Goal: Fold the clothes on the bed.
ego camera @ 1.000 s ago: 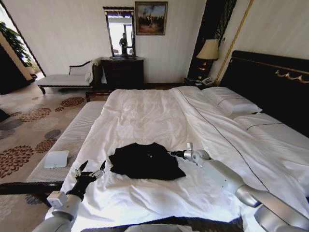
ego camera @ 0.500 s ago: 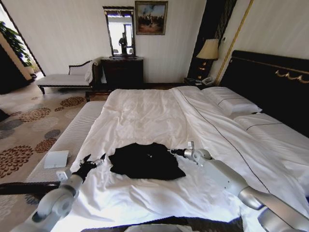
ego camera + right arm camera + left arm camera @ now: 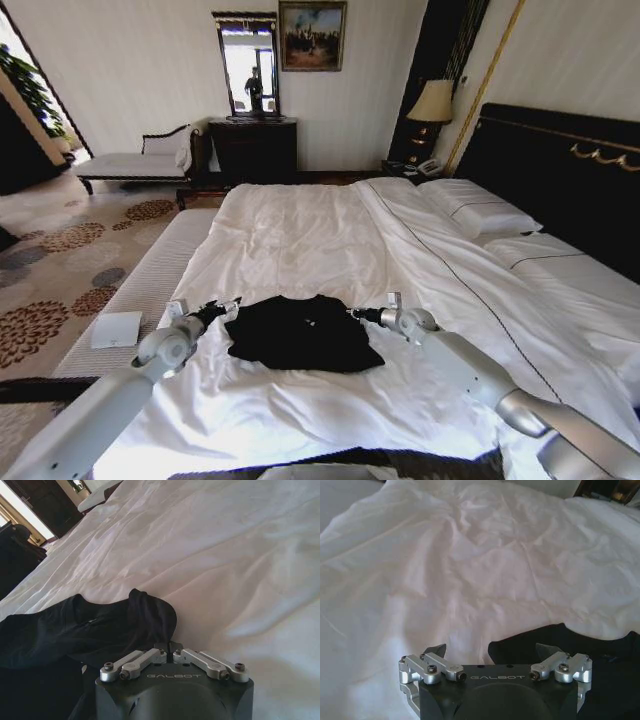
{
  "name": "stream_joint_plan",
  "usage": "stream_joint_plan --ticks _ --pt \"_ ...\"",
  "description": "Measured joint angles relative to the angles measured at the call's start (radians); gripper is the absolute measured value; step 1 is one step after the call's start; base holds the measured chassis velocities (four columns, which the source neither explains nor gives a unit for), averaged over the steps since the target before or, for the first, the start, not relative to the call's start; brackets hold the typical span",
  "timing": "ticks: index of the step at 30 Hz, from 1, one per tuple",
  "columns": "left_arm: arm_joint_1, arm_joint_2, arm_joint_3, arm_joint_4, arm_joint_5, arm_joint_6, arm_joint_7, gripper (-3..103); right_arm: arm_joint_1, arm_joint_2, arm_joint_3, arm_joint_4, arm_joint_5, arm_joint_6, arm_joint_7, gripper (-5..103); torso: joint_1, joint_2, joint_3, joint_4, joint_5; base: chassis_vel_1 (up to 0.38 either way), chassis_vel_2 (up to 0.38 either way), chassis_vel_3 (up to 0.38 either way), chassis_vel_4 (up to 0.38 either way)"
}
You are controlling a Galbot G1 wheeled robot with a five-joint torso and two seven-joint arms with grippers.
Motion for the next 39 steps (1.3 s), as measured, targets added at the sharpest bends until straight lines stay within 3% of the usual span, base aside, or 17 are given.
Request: stream_joint_plan --ticks 11,17,29,39 --pt "-0.208 -0.146 0.116 0.177 -0.078 0.044 -0.030 100 -0.003 -0.005 -0.003 0.006 0.002 -0.003 0.006 1 0.000 0.000 0.000 -0.0002 0.0002 0.000 0.000 0.000 0.000" --pt "-0.311 -0.227 0.133 0.271 -0.178 0.184 -0.150 100 -0.010 -0.004 -0.004 0.004 -0.001 -0.001 0.019 1 0.000 0.000 0.000 -0.0003 0.0002 0.000 0.000 0.000 0.000" --pt "-0.419 -0.269 0.172 0.417 -0.275 0.257 -0.188 100 -0.025 -0.002 0.007 0.005 -0.006 0.001 0.020 1 0.000 0.000 0.000 -0.0001 0.0000 0.000 0.000 0.000 0.000" --pt "-0.429 -0.270 0.185 0.423 -0.325 0.313 -0.252 103 -0.020 0.003 0.005 0.005 -0.008 0.002 0.024 1 0.000 0.000 0.000 -0.0002 0.0001 0.000 0.000 0.000 0.000"
